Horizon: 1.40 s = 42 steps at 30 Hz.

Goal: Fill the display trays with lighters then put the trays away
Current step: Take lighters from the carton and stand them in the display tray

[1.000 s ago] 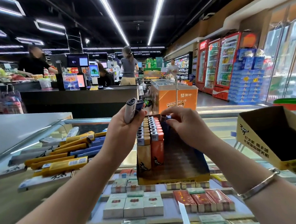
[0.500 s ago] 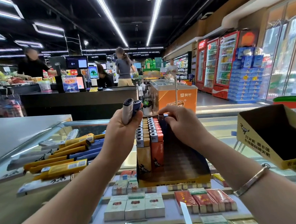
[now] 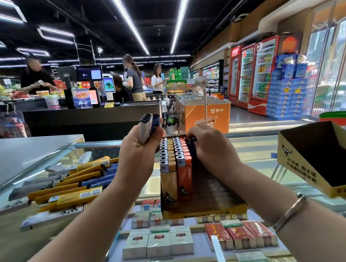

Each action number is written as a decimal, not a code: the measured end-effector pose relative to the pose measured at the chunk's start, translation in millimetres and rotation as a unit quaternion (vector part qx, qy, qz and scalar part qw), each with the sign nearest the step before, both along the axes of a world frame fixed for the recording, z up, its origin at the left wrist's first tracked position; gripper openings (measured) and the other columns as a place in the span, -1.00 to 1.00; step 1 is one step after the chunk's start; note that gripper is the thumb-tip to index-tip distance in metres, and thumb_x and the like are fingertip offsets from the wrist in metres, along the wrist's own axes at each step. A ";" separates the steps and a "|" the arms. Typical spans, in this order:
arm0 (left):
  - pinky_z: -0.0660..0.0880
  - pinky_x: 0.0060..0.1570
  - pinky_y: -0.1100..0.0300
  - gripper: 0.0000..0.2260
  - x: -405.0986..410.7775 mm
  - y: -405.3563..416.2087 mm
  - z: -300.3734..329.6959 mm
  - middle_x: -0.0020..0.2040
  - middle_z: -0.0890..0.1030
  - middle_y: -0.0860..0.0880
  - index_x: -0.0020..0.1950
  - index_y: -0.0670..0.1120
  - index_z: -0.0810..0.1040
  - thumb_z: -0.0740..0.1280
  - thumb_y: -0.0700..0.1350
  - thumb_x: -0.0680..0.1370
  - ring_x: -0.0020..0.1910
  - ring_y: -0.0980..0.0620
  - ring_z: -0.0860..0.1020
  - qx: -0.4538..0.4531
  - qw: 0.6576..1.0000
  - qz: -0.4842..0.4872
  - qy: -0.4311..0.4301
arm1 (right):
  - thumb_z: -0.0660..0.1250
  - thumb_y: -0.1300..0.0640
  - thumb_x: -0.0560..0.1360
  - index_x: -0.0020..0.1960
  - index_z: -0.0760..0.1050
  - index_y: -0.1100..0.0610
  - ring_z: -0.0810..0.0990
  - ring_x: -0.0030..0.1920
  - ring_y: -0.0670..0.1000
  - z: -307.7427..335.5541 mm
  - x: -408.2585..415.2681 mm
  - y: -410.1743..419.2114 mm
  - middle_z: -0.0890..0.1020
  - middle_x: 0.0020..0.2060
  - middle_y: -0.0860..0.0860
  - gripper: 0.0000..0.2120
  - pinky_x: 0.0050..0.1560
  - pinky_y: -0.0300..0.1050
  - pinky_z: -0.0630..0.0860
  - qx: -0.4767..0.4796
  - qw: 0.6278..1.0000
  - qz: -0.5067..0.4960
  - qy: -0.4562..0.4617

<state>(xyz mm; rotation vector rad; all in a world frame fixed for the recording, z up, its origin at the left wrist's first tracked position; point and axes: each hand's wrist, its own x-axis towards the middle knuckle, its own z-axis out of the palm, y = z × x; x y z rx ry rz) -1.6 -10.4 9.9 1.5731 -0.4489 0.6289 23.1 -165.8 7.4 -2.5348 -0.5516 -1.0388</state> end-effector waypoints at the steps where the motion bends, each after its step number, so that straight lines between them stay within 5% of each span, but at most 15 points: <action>1: 0.47 -0.26 0.42 -0.88 0.1 1.0 0.9 -0.20 0.51 -0.11 -0.04 0.03 0.53 0.25 -0.17 0.56 -0.24 0.09 0.50 -0.010 1.000 0.000 -0.006 | 0.25 0.31 0.50 0.04 0.52 0.23 0.56 -0.07 0.08 -0.4 -0.5 -0.2 0.58 -0.04 0.09 -0.86 -0.15 -0.18 0.46 -0.004 1.000 0.000 -0.003; 5: 0.42 -0.34 0.50 -0.82 -0.3 3.9 4.1 -0.24 0.51 -0.01 -0.07 0.09 0.52 0.25 -0.20 0.56 -0.33 0.30 0.50 -0.038 0.999 0.007 -0.035 | 0.24 0.31 0.50 0.02 0.55 0.25 0.56 -0.05 0.08 1.9 -1.3 -1.7 0.58 -0.04 0.09 -0.85 -0.10 -0.15 0.49 0.015 1.000 0.016 0.014; 8: 0.48 -0.32 0.43 -0.86 0.5 9.4 7.7 -0.25 0.51 -0.01 -0.07 0.06 0.52 0.27 -0.18 0.54 -0.34 0.27 0.49 -0.060 0.997 0.010 -0.051 | 0.22 0.31 0.51 0.12 0.55 0.24 0.53 0.00 0.07 1.3 -2.8 -6.1 0.58 -0.01 0.10 -0.77 0.00 -0.12 0.50 0.028 0.999 0.025 0.028; 10: 0.51 -0.28 0.34 -0.97 1.2 14.8 11.1 -0.28 0.55 0.05 -0.10 0.05 0.52 0.32 -0.08 0.48 -0.30 0.21 0.52 -0.081 0.995 0.018 -0.049 | 0.21 0.33 0.52 0.15 0.55 0.22 0.53 0.00 0.02 0.2 -5.4 -9.6 0.59 0.00 0.09 -0.75 -0.02 -0.30 0.44 0.050 0.998 0.026 0.018; 13: 0.48 -0.36 0.38 -0.83 0.4 19.9 15.5 -0.33 0.62 0.08 -0.17 0.00 0.49 0.35 0.06 0.36 -0.30 0.16 0.57 -0.114 0.993 0.008 -0.025 | 0.27 0.30 0.51 0.12 0.56 0.20 0.51 -0.17 -0.24 6.8 -14.0 -8.8 0.63 -0.11 -0.01 -0.79 -0.20 -0.53 0.37 0.159 0.985 0.068 0.010; 17: 0.47 -0.41 0.38 -0.75 -4.9 16.9 17.0 -0.27 0.67 0.05 -0.15 -0.04 0.49 0.36 0.09 0.32 -0.29 0.15 0.62 -0.122 0.990 -0.066 0.029 | 0.37 0.18 0.46 0.00 0.56 0.09 0.56 -0.30 -0.08 19.9 -30.7 0.8 0.62 -0.28 0.06 -0.87 -0.30 -0.38 0.48 0.274 0.937 0.206 0.063; 21: 0.54 -0.31 0.30 -0.75 -8.2 7.2 12.2 -0.25 0.68 0.01 -0.13 -0.07 0.53 0.36 0.07 0.34 -0.25 0.09 0.64 -0.084 0.991 -0.102 0.026 | 0.42 0.17 0.39 -0.01 0.50 0.00 0.59 -0.33 -0.06 23.1 -45.1 15.6 0.63 -0.30 0.04 -0.79 -0.29 -0.26 0.55 0.275 0.913 0.286 0.091; 27: 0.53 -0.35 0.31 -0.72 -9.6 0.0 11.3 -0.32 0.65 0.02 -0.09 -0.10 0.50 0.24 0.10 0.41 -0.35 0.10 0.60 -0.076 0.992 -0.101 0.023 | 0.36 0.37 0.43 -0.12 0.44 0.05 0.62 -0.36 -0.09 26.3 -41.8 7.8 0.62 -0.23 0.02 -0.76 -0.37 -0.29 0.54 0.340 0.892 0.291 0.068; 35: 0.26 -0.59 0.34 -0.57 -9.2 8.3 13.8 -0.46 0.36 0.05 0.00 -0.09 0.34 0.04 0.26 0.46 -0.53 0.15 0.29 -0.097 0.994 -0.041 0.025 | 0.34 0.37 0.45 -0.17 0.52 0.00 0.49 -0.43 -0.13 30.3 -20.1 -24.5 0.54 -0.34 -0.07 -0.74 -0.40 -0.22 0.50 0.416 0.897 0.145 0.010; 39: 0.23 -0.57 0.34 -0.54 -7.2 8.2 13.1 -0.44 0.35 0.04 0.05 -0.07 0.37 -0.04 0.28 0.50 -0.53 0.16 0.27 -0.099 0.993 -0.046 0.043 | 0.38 0.30 0.44 -0.03 0.48 0.10 0.54 -0.24 0.03 23.0 -9.4 -29.6 0.57 -0.23 0.03 -0.82 -0.20 -0.07 0.50 0.338 0.935 0.100 0.037; 42: 0.25 -0.55 0.35 -0.63 -6.1 6.6 11.4 -0.39 0.34 0.03 0.00 -0.06 0.41 0.00 0.20 0.57 -0.50 0.18 0.27 -0.077 0.993 -0.053 0.067 | 0.36 0.30 0.45 -0.02 0.51 0.08 0.54 -0.24 -0.05 14.7 -7.2 -27.4 0.56 -0.23 -0.03 -0.83 -0.27 -0.25 0.45 0.250 0.960 0.109 0.068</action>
